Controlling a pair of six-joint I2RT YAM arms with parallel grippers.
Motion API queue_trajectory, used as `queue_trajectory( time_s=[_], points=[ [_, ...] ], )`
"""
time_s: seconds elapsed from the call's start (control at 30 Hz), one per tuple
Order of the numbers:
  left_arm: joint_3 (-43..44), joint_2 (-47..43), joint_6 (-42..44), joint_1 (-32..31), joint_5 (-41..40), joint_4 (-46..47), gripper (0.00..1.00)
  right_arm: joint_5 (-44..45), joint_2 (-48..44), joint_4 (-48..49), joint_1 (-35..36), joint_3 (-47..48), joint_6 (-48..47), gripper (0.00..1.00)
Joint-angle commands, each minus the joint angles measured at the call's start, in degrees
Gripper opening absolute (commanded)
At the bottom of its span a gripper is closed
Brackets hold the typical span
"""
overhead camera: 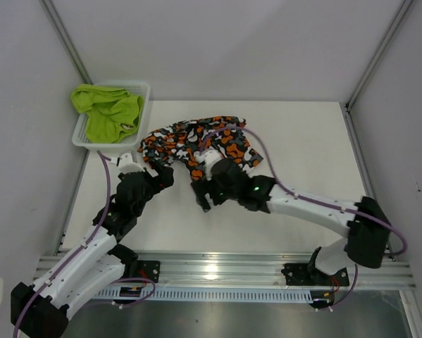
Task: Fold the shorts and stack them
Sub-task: Flatten the shorts out
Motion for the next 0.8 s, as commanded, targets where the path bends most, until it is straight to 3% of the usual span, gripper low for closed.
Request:
queue_trajectory(
  time_s=[0.0,0.07,0.33,0.4,0.53,0.77],
  points=[
    [-1.4,0.3,-0.5,0.5,0.6,5.0,0.99,-18.4,-12.9,11.5,-12.2,-9.1,2.8,0.89],
    [-2.6,1.3,-1.3,0.4,2.1,6.7,0.99,-26.3,-14.7,14.8,-16.8,-14.6,6.9,0.9],
    [-1.4,8.3,-1.9,0.4,5.5,10.6,0.99,-33.7,-10.9,30.4,-23.6,-25.1,13.3,0.77],
    [-1.0,9.1,-1.9,0.5,5.8,10.4,0.99,-30.2,-9.5,30.1,-21.6,-24.3,11.3,0.74],
    [0.4,8.1,-1.2,0.5,4.3,7.5,0.99,-13.9,-4.7,24.1,-13.5,-19.8,2.9,0.67],
    [-1.7,3.1,-4.9,3.5,-2.1,1.4,0.99,-2.0,1.7,21.1,-6.1,-15.0,-4.8,0.54]
  ],
)
